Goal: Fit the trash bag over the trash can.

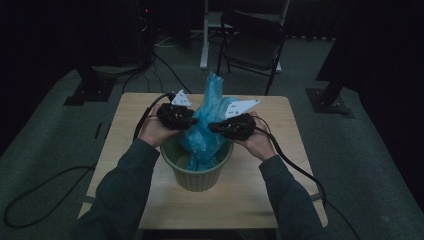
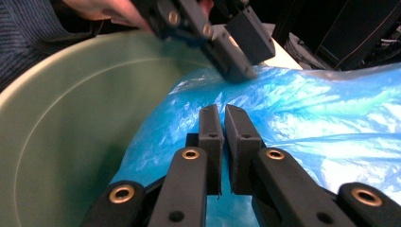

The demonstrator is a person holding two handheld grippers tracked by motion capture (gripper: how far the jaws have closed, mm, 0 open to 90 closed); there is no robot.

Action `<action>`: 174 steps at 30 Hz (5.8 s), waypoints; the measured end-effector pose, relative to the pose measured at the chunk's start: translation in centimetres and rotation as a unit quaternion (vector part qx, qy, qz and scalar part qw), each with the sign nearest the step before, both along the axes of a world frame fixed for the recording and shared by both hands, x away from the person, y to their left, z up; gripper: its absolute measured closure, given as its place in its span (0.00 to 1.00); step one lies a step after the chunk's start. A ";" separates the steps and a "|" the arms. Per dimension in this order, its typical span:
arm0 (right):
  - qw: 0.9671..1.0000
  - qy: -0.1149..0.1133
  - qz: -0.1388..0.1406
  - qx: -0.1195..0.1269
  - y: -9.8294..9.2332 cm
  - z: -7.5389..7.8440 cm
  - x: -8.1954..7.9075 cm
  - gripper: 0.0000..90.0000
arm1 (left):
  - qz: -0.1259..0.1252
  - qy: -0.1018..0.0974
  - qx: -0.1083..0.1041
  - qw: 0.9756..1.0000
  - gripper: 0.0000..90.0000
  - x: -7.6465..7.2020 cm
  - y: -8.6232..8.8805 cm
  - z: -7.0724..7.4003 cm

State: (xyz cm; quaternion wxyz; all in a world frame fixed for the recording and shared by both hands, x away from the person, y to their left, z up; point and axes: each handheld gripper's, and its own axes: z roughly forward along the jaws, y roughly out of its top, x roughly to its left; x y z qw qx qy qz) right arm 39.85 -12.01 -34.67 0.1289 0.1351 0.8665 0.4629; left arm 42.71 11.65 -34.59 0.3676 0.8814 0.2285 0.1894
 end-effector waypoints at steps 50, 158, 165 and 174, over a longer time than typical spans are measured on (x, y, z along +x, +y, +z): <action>0.989 0.067 -0.129 -0.019 2.3 0.0 4.5 0.71 | -0.012 -0.050 -0.001 0.999 1.00 -1.5 -0.1 0.7; 0.971 0.092 -0.208 -0.072 1.1 -0.3 6.5 1.00 | 0.064 -0.053 -0.036 0.996 1.00 -2.2 6.6 -1.4; 0.978 0.107 -0.180 0.001 0.6 0.6 6.5 0.85 | 0.064 -0.053 -0.041 0.996 1.00 -2.1 6.6 -1.5; 0.984 0.107 -0.144 0.007 4.2 1.1 6.8 0.73 | 0.050 -0.056 -0.033 0.997 1.00 -2.1 5.2 -1.4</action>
